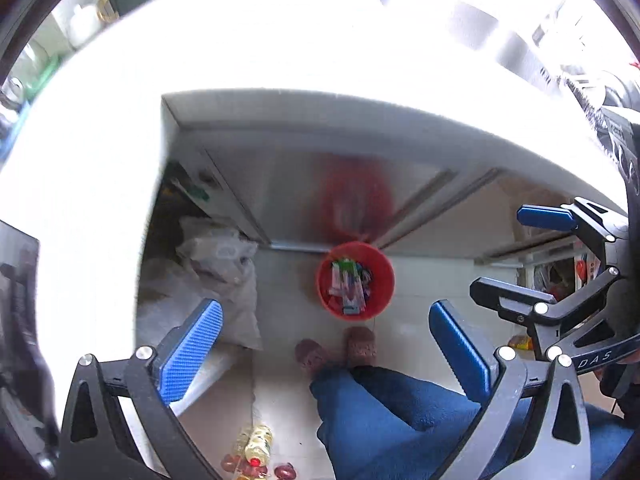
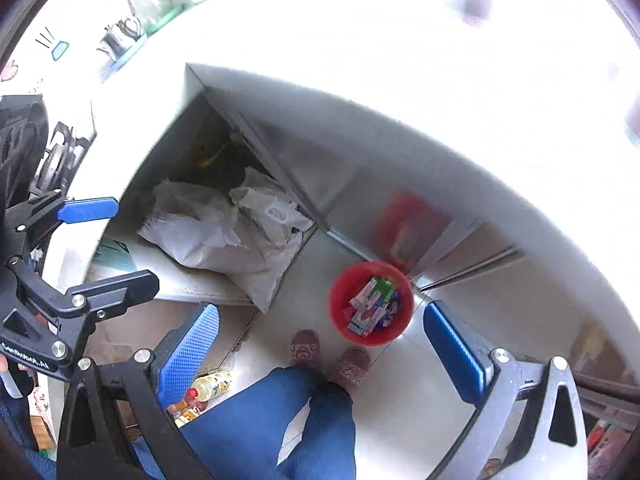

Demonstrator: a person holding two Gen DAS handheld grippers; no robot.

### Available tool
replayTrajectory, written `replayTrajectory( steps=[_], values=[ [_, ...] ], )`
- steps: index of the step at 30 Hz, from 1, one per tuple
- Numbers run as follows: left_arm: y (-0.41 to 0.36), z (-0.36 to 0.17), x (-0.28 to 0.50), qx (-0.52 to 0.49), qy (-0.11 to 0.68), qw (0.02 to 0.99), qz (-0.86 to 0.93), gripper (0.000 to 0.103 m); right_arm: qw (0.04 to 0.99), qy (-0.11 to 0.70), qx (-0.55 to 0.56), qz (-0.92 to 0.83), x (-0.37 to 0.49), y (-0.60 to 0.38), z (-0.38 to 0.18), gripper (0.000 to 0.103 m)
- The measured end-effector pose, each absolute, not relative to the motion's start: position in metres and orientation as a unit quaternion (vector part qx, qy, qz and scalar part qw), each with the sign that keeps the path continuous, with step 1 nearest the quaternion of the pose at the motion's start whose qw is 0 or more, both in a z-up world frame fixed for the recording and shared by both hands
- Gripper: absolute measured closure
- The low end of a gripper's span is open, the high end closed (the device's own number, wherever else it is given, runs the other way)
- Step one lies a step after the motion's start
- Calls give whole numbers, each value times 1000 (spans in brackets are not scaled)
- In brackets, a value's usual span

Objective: Collect trash
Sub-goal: 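Raise both open tools back up to the counter, then lower the right tool onto the black-and-teal charger plug and close it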

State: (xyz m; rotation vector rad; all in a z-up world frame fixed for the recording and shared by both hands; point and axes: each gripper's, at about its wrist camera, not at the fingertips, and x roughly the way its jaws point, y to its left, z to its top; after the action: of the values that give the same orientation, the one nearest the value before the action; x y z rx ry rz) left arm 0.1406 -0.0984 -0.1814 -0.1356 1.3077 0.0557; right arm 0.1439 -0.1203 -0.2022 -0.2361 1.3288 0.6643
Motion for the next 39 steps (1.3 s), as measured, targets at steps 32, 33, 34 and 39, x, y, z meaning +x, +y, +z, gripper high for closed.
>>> replayTrajectory(
  steps=[32,33,34,39],
  values=[
    [38,-70,312,-33,535,844,4,0,811,512,-90,270,300,-42,-93,1],
    [45,-67,321,-32,532,846,1,0,811,511,-92,268,307,-36,-93,1],
    [51,-66,329,-32,530,847,-1,0,812,511,-93,268,314,-30,-92,1],
    [85,-69,370,-47,531,846,-1,0,809,516,-89,267,351,-9,-100,1]
  ],
)
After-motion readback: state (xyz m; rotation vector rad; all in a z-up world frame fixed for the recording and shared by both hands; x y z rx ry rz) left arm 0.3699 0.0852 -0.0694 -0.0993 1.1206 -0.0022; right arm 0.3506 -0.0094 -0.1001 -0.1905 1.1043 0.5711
